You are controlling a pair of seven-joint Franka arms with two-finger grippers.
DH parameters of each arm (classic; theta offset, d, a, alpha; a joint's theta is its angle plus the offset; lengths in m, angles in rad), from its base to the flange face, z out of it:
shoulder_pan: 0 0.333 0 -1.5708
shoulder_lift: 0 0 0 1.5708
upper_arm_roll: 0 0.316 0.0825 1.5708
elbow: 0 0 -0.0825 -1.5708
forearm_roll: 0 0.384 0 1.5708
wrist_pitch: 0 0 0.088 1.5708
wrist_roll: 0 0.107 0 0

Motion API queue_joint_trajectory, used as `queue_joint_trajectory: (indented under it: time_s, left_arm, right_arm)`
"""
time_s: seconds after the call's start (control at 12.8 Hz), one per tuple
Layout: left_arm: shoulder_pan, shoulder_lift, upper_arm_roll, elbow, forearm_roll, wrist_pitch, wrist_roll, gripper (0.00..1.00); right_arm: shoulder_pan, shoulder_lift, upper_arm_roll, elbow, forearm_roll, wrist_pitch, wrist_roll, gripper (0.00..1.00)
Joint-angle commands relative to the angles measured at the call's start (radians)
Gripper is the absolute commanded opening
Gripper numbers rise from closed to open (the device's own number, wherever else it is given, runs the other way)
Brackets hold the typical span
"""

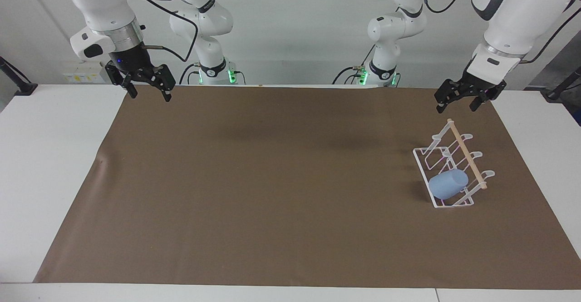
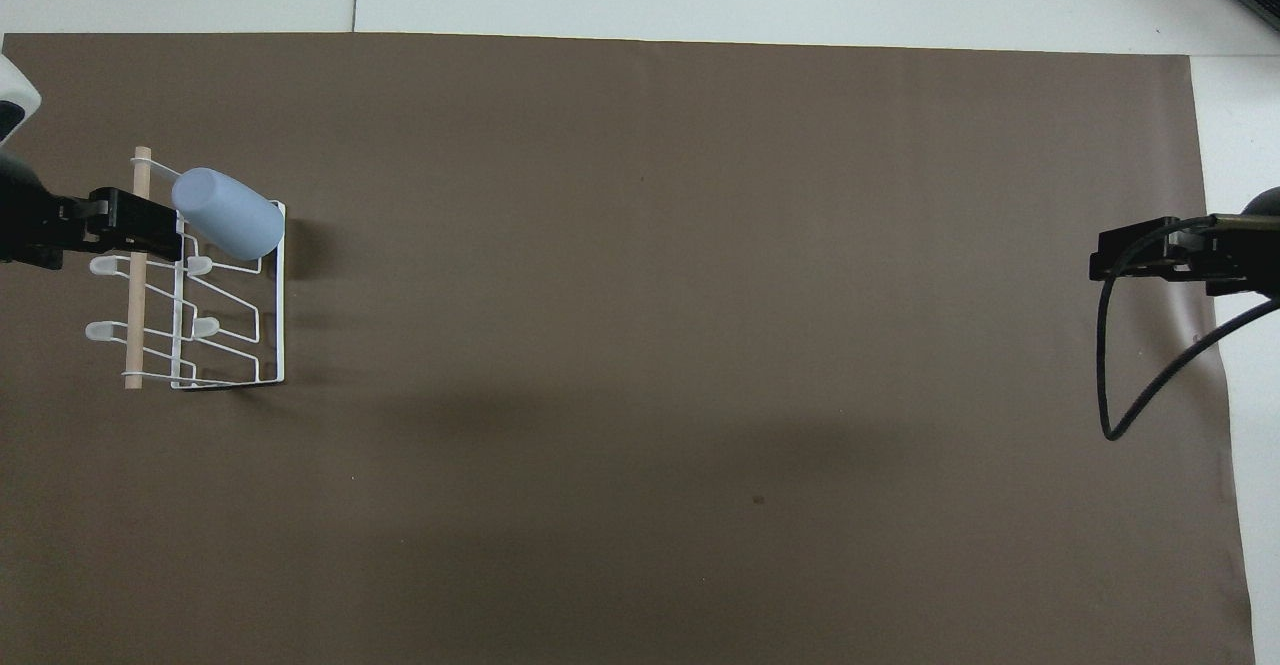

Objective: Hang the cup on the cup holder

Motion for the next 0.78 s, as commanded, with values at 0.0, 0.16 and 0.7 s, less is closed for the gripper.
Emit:
queue_joint_trajectory:
  time_s: [0.0,0.16,0.7]
  left_arm:
    - [-0.031,0.007,0.015,0.0,-0.018,-0.007,0.033,1.0]
    - [-0.161,0.004,0.134,0.011,-0.009,-0.035,0.049,1.0]
    - [-0.263,-0.002,0.235,0.01,-0.011,-0.065,0.07,1.0]
  right_arm:
    - [-0.005,-0.012,0.004,-0.007,-0.005,-0.003,-0.001,1.0]
    - [-0.005,-0.012,0.004,-0.007,-0.005,-0.003,-0.001,1.0]
    - [-0.005,-0.012,0.004,-0.007,-0.005,-0.003,-0.001,1.0]
